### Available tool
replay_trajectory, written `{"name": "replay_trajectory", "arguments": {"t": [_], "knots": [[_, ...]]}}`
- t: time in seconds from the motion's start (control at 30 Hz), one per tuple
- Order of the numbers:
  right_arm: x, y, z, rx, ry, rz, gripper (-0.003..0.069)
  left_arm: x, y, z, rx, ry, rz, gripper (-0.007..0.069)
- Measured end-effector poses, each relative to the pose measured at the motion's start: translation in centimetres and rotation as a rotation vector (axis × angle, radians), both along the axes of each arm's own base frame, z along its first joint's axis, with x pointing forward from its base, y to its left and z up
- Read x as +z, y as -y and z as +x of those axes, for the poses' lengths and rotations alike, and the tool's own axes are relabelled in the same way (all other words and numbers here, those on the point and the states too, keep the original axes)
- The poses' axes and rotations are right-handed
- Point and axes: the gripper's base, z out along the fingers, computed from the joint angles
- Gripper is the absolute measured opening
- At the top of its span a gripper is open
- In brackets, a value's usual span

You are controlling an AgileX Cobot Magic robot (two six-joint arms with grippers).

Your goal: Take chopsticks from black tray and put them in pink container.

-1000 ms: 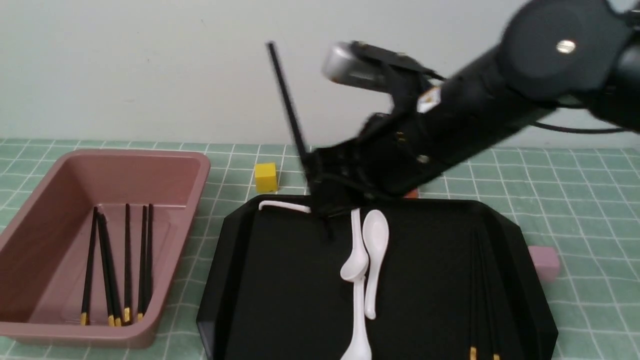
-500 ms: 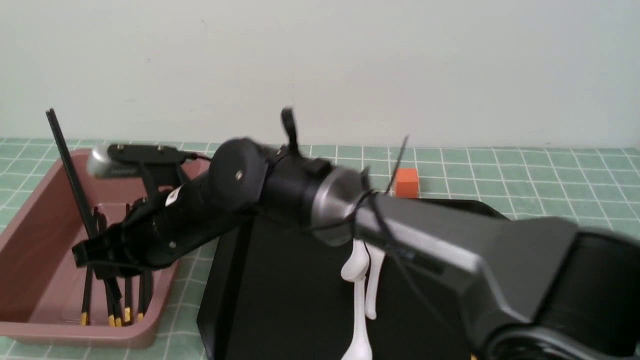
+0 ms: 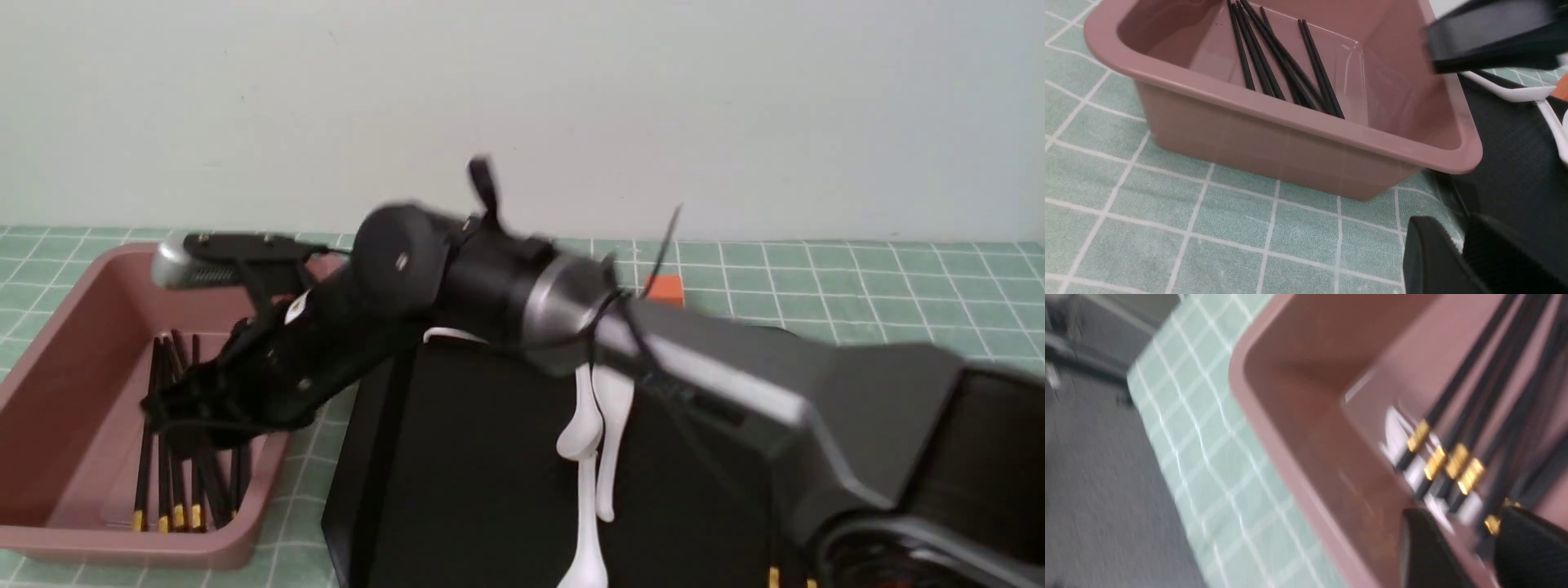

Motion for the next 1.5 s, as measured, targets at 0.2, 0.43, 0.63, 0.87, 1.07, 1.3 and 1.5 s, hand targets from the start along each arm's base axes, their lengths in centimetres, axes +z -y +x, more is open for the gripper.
{"name": "replay_trajectory", "arguments": {"t": [0.2, 0.43, 0.63, 0.87, 1.07, 1.3, 1.5], "knots": [[7.6, 6.9, -1.0, 0.117, 0.052, -0.189, 0.0058, 0.0, 0.0, 0.0, 0.0, 0.0, 0.0, 0.0146], [16.1, 14.0, -3.4, 0.0, 0.259, -0.238, -0.0015, 0.0, 0.0, 0.0, 0.0, 0.0, 0.0, 0.0146], [20.8, 21.4, -10.0, -0.114, 0.388, -0.299, -0.0015, 0.0, 0.0, 0.0, 0.0, 0.0, 0.0, 0.0148], [17.7, 29.7, -18.8, -0.188, 0.449, -0.306, -0.0013, 0.0, 0.0, 0.0, 0.0, 0.0, 0.0, 0.0155], [9.6, 34.0, -23.5, -0.308, 0.632, -0.1, -0.001, 0.0, 0.0, 0.0, 0.0, 0.0, 0.0, 0.0155], [2.1, 36.4, -26.1, -0.419, 0.78, 0.112, -0.0006, 0.0, 0.0, 0.0, 0.0, 0.0, 0.0, 0.0155], [0.2, 36.6, -26.2, -0.439, 0.816, 0.153, 0.0, 0.0, 0.0, 0.0, 0.0, 0.0, 0.0, 0.0155]]}}
